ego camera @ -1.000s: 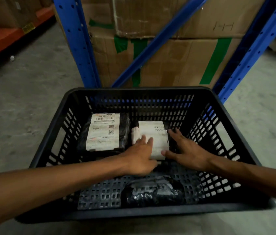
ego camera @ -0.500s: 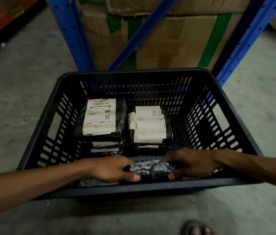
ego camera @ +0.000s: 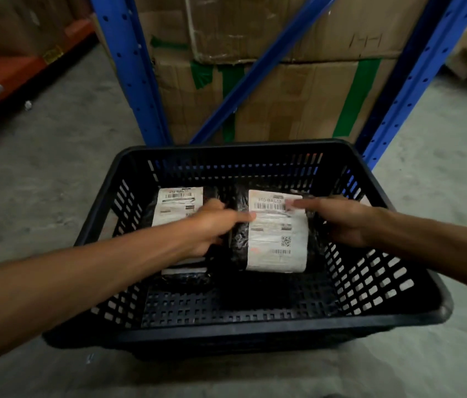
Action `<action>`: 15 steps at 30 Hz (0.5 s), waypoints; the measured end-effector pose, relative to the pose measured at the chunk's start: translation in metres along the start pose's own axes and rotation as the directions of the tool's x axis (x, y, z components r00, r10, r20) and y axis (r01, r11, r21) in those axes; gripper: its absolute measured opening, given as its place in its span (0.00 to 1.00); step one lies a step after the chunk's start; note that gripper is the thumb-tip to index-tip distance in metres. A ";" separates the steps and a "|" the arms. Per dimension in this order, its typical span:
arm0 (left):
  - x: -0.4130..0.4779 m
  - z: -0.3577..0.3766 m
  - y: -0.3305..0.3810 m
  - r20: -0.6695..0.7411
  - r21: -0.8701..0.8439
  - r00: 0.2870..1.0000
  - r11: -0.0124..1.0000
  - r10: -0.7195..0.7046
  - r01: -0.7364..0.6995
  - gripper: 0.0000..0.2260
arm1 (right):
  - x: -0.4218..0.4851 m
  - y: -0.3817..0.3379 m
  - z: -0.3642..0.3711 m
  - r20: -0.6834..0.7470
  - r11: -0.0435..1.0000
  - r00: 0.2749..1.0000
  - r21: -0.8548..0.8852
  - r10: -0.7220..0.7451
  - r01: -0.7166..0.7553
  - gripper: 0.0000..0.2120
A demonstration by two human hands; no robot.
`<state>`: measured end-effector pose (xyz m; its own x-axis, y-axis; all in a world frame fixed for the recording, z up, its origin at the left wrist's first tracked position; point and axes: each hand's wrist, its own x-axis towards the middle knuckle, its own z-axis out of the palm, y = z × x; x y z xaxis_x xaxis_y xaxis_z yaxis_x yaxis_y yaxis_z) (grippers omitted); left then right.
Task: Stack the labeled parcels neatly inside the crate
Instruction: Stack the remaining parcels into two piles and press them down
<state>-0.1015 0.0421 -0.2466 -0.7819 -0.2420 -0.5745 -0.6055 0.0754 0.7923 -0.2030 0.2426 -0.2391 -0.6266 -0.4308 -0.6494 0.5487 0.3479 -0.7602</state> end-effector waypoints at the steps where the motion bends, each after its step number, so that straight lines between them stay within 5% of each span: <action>1: 0.007 0.004 -0.006 -0.045 0.029 0.999 1.000 0.007 -0.005 0.32 | 0.003 0.003 0.003 -0.049 0.999 0.998 -0.020 -0.036 0.035 0.13; 4: 0.043 0.005 -0.018 -0.150 0.070 0.987 0.997 0.051 -0.041 0.41 | 0.020 0.005 0.006 -0.151 0.993 0.981 -0.032 -0.118 0.115 0.13; 10: 0.041 0.006 0.019 -0.272 0.148 0.962 0.989 0.030 0.011 0.14 | 0.056 -0.005 0.030 -0.136 0.965 0.963 -0.160 -0.232 0.210 0.06; 15: 0.043 0.021 0.022 -0.301 0.162 0.954 0.985 -0.006 0.058 0.15 | 0.080 -0.004 0.032 -0.072 0.917 0.969 -0.347 -0.236 0.198 0.14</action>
<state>-0.1516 0.0540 -0.2580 -0.6972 -0.5224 -0.4909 -0.6655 0.2170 0.7142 -0.2376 0.1804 -0.2873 -0.7770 -0.4393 -0.4508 0.1868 0.5230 -0.8316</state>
